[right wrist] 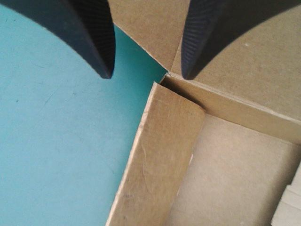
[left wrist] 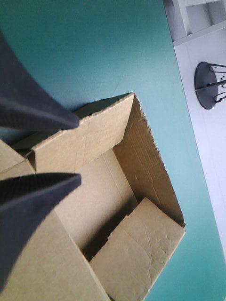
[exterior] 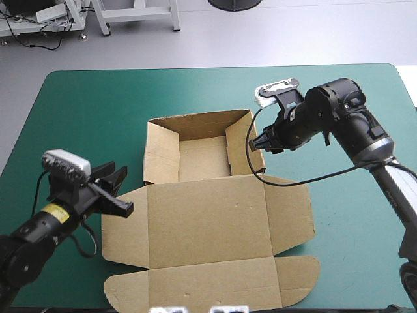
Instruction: Fold the box
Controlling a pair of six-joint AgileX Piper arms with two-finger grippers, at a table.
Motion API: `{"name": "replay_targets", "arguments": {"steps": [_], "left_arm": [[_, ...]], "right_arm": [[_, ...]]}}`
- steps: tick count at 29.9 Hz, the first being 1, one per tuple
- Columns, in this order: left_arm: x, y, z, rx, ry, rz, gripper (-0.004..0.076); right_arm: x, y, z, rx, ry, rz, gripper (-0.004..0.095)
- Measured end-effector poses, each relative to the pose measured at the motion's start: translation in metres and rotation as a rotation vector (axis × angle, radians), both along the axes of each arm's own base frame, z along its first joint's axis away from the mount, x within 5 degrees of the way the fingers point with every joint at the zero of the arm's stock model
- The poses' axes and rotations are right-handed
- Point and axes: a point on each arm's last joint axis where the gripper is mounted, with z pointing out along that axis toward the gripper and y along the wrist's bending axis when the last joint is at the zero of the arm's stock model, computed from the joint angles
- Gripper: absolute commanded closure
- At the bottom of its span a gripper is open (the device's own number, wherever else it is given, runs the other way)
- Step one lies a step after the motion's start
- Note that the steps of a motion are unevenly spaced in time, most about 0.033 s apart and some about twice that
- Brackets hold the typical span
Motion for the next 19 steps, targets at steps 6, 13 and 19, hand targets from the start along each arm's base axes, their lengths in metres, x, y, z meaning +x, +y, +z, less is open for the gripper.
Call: {"name": "replay_targets", "arguments": {"steps": [6, 13, 19], "left_arm": [[-0.034, 0.012, -0.008, -0.037, -0.088, 0.001, 0.0729], [-0.037, 0.013, -0.007, -0.023, -0.115, 0.001, 0.0729], [-0.037, 0.014, -0.008, -0.007, -0.118, 0.002, 0.0729]], "right_arm": [[-0.001, 0.002, -0.007, 0.013, 0.031, 0.015, 0.0930], [0.007, 0.007, -0.001, 0.050, -0.089, 0.052, 0.0906], [0.019, 0.009, -0.010, 0.019, -0.116, 0.054, 0.0736]]}}
